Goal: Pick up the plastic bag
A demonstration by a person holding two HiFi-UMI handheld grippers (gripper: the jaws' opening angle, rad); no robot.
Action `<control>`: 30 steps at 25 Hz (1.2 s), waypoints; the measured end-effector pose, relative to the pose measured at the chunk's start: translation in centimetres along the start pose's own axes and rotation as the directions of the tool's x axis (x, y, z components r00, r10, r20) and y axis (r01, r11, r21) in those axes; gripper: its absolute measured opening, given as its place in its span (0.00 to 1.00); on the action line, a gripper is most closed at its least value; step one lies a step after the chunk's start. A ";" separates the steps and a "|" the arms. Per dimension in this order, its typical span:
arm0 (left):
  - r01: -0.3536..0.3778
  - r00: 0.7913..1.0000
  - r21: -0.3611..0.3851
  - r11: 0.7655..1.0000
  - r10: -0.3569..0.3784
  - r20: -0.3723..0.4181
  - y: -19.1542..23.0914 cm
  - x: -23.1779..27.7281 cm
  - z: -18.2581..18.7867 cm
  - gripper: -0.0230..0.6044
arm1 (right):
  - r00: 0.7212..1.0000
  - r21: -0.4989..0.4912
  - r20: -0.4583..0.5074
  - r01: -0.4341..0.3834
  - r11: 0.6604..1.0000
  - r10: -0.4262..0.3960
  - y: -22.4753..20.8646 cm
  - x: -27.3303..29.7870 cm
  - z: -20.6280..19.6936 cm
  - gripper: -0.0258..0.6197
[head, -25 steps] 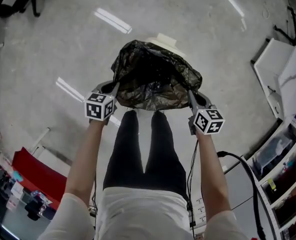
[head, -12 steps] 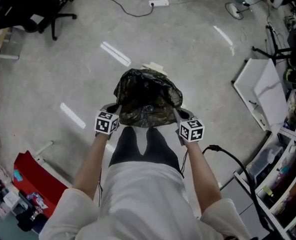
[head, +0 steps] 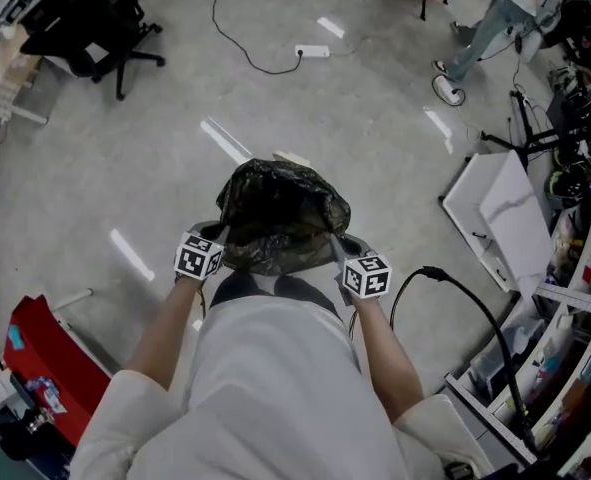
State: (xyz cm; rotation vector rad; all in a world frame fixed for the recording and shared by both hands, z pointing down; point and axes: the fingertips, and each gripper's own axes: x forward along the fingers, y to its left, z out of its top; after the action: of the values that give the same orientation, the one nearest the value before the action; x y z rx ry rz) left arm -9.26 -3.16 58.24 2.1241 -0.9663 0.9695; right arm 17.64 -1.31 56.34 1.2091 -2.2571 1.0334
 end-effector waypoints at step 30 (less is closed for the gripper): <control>0.042 0.930 0.125 0.991 -0.084 0.357 -0.6 -22.7 -0.3 0.05 | 0.925 -0.129 0.361 0.178 0.976 -0.121 19.4 -12.1 4.7 0.04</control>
State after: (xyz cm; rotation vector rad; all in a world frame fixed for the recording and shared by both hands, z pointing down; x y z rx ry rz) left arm -19.53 5.63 39.97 2.4729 -1.0265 0.6238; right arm 8.41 8.83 37.51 1.5699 -2.4040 0.6019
